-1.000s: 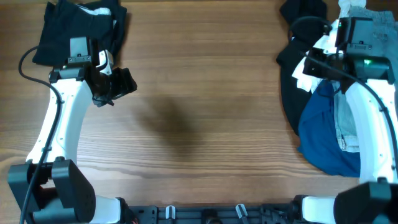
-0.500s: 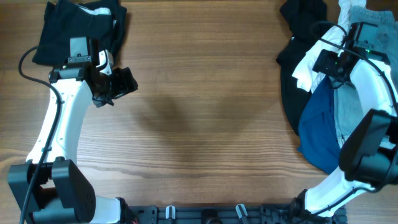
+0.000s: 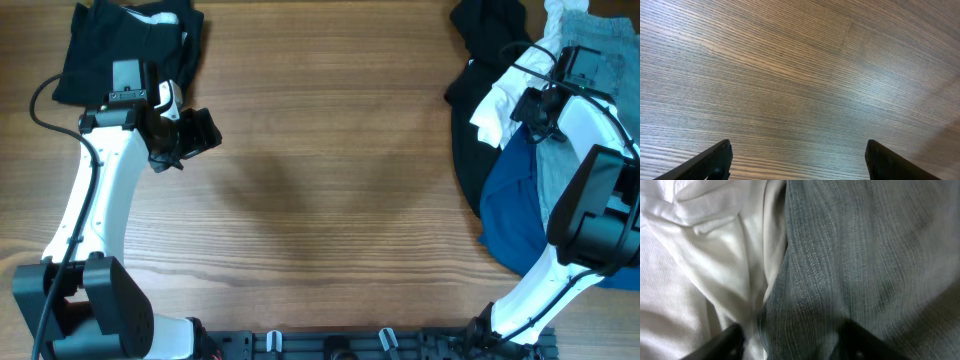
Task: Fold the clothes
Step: 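Lower the right gripper onto the light blue denim shorts and grasp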
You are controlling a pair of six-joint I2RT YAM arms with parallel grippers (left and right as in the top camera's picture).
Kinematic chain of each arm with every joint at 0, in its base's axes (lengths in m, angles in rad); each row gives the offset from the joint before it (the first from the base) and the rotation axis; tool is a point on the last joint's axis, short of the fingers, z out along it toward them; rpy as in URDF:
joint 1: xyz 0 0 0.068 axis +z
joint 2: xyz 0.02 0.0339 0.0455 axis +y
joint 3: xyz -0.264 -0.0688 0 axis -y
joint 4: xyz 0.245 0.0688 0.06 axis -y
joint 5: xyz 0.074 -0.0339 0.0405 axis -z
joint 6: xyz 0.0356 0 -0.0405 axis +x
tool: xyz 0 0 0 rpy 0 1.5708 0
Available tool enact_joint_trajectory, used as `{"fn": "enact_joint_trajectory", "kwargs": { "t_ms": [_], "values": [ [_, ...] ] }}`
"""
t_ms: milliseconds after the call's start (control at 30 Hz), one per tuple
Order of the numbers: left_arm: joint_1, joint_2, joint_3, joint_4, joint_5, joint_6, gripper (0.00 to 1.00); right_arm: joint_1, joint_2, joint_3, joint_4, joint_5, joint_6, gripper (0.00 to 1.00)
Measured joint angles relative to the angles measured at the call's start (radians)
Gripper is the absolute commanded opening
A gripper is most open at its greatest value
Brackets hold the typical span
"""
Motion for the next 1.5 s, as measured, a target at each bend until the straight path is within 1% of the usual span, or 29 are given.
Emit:
{"fn": "enact_joint_trajectory", "kwargs": {
  "t_ms": [200,367,433,600,667,767,867,900,933,967,1033,1067,1200,1333,1500],
  "values": [
    [0.0,0.0,0.0,0.0,0.0,0.0,0.86,0.0,0.0,0.0,0.002,0.0,0.003,0.53],
    [0.0,0.0,0.0,0.0,0.0,0.0,0.86,-0.002,-0.004,0.0,-0.024,0.0,0.003,0.55],
    [0.0,0.0,0.0,0.0,0.0,0.0,0.86,-0.003,-0.007,0.0,-0.061,0.0,0.003,0.58],
    [0.0,0.0,0.0,0.0,0.0,0.0,0.87,-0.012,-0.008,0.0,-0.107,0.0,0.015,0.58],
    [0.0,0.0,0.0,0.0,0.0,0.0,0.86,-0.024,-0.008,0.0,-0.113,0.0,0.019,0.57],
    [0.0,0.0,0.0,0.0,0.0,0.0,0.86,-0.047,-0.008,0.0,-0.112,-0.001,0.027,0.51],
    [0.0,0.0,0.0,0.0,0.0,0.0,0.87,-0.071,-0.008,0.0,-0.097,-0.002,0.03,0.48],
    [0.0,0.0,0.0,0.0,0.0,0.0,0.86,-0.075,-0.008,0.0,-0.091,-0.005,0.029,0.44],
    [0.0,0.0,0.0,0.0,0.0,0.0,0.86,-0.079,-0.008,0.0,-0.083,-0.012,0.029,0.38],
    [0.0,0.0,0.0,0.0,0.0,0.0,0.86,-0.081,-0.008,0.0,-0.079,-0.016,0.027,0.31],
    [0.0,0.0,0.0,0.0,0.0,0.0,0.86,-0.082,-0.008,0.0,-0.074,-0.026,0.03,0.09],
    [0.0,0.0,0.0,0.0,0.0,0.0,0.86,-0.081,-0.008,0.0,-0.071,-0.035,0.028,0.04],
    [0.0,0.0,0.0,0.0,0.0,0.0,0.86,-0.087,-0.008,0.0,-0.07,-0.048,0.027,0.04],
    [0.0,0.0,0.0,0.001,0.0,0.0,0.81,-0.093,-0.018,0.0,-0.081,-0.087,0.026,0.04],
    [0.0,0.0,0.0,0.008,0.0,0.0,0.78,-0.089,-0.114,0.0,-0.114,-0.137,0.021,0.04]
  ]
}}
